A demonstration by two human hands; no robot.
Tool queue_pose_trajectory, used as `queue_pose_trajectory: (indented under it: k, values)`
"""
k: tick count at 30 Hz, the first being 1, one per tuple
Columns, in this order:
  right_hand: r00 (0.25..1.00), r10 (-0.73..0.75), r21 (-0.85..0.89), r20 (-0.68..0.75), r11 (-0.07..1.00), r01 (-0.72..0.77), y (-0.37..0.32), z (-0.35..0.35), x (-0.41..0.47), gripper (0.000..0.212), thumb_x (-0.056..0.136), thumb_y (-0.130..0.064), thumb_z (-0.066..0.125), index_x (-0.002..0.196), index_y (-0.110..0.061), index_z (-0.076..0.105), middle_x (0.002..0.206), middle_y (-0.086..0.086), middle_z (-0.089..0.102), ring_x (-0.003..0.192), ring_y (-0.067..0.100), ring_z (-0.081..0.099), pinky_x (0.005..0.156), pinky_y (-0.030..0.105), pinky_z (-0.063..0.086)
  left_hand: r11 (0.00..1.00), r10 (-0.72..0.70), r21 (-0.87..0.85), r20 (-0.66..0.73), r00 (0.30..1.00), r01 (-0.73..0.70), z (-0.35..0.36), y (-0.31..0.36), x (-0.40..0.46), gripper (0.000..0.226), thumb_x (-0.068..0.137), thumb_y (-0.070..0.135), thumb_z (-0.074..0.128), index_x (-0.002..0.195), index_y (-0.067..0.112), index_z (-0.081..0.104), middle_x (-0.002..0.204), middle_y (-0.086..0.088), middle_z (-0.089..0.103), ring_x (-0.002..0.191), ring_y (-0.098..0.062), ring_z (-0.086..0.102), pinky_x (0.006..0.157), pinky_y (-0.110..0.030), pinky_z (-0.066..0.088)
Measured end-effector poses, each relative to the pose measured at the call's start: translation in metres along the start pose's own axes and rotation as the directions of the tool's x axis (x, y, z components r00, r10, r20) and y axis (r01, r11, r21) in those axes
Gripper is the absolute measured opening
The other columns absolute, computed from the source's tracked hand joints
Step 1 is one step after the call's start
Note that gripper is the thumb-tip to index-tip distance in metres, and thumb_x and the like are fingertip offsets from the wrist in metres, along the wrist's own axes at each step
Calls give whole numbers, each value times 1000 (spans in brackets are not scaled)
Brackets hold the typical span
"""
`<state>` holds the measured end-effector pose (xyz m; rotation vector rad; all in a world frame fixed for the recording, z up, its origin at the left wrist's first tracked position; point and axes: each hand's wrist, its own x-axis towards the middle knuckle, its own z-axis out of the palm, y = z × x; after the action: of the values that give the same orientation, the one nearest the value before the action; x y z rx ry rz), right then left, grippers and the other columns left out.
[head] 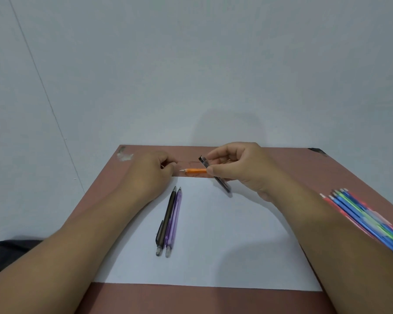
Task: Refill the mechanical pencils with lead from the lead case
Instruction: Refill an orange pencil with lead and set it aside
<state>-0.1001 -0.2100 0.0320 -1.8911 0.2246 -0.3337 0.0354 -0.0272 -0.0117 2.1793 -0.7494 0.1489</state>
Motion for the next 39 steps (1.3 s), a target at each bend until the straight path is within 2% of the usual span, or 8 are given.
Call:
queue_pose_trajectory:
  k: [12,18,21,25,30,32,36,39]
  values:
    - [1000,-12,50,-26,999,14,3,4,1,22,79,-5,84,97,-16,78,86,-1,77,76,11,73,72,26,57,995,-73,72,-35,997,75,1,-5,7,19,97,31,61,82,27,72,82,10,70,79,-7,63,65,-23,43]
    - [1000,-22,111,-18,994,23,2,6,-1,23,78,-3,85,99,-12,78,94,7,78,84,17,75,75,25,58,934,27,-357,-26,999,-35,-15,20,-12,12,95,32,66,101,32,76,96,12,72,90,-1,63,78,-18,46]
    - [999,-33,131,-15,991,35,0,6,-1,25,76,-4,86,99,-11,78,94,8,78,86,19,75,79,28,59,848,113,-527,77,991,-56,-22,33,-22,19,91,35,68,107,30,77,104,5,75,103,-13,69,97,-32,52]
    - [999,-48,125,-11,991,49,0,8,-2,27,75,-5,87,100,-11,78,96,8,78,92,23,76,86,34,60,847,149,-524,71,986,-90,-26,46,-30,16,93,16,69,106,15,78,97,-2,78,93,-17,72,77,-13,54]
    - [998,-57,139,7,989,55,-1,10,-4,27,76,-3,86,101,-9,76,94,8,79,91,22,76,84,33,59,815,100,-580,133,986,-5,-23,40,-22,16,93,17,70,107,12,77,106,-7,77,102,-28,72,95,-47,56]
    - [998,-60,144,12,988,58,-3,10,-5,27,76,-3,85,102,-8,76,94,7,79,90,21,76,84,31,59,789,111,-614,150,982,4,-24,39,-22,18,94,15,69,108,6,75,109,-10,76,102,-30,72,93,-46,58]
    - [998,-60,150,24,987,55,-6,11,-6,25,77,-3,85,100,-8,77,92,7,79,87,20,76,85,32,60,778,82,-628,130,988,19,-28,45,-24,17,93,12,68,104,1,75,101,-14,77,95,-29,73,81,-27,61]
    - [998,-63,168,27,984,57,-8,11,-7,23,77,-2,84,98,-7,76,92,9,79,86,20,76,85,33,59,758,56,-651,127,990,41,-29,46,-23,15,93,13,68,100,2,76,100,-18,76,95,-39,69,89,-46,59]
